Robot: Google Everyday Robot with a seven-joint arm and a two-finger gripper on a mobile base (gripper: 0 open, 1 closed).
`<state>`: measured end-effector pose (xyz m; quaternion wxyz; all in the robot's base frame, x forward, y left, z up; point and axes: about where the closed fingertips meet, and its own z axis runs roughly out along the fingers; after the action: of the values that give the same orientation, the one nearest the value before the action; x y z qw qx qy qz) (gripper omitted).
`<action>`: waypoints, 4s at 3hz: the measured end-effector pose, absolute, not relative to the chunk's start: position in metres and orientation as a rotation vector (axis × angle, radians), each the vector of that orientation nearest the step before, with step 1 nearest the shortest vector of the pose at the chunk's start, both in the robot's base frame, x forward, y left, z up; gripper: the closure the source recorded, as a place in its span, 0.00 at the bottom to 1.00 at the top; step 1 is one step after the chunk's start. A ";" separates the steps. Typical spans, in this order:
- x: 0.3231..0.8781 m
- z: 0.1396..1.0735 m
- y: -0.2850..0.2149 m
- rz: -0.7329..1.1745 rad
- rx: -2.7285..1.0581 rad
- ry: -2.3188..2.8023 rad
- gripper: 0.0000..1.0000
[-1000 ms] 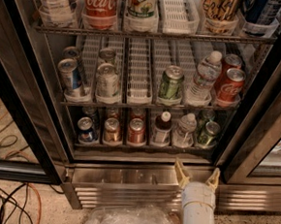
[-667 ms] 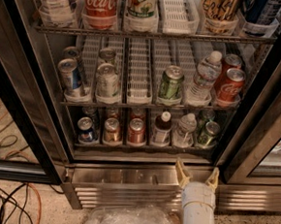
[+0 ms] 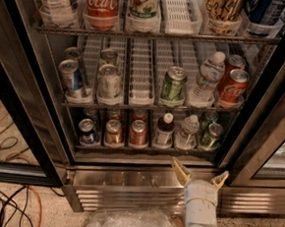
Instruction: Pick green can from bottom shelf of fridge
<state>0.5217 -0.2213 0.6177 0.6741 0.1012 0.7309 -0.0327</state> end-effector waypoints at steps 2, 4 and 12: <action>0.548 0.607 -0.221 -0.095 0.241 1.629 0.00; 0.570 0.600 -0.242 -0.132 0.310 1.592 0.00; 0.580 0.604 -0.255 -0.158 0.357 1.569 0.38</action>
Offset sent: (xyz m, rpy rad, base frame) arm 0.0418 0.0004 -0.0204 -0.0102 -0.0176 -0.0393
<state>0.5799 -0.2547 0.6038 0.6908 0.1596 0.7017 -0.0706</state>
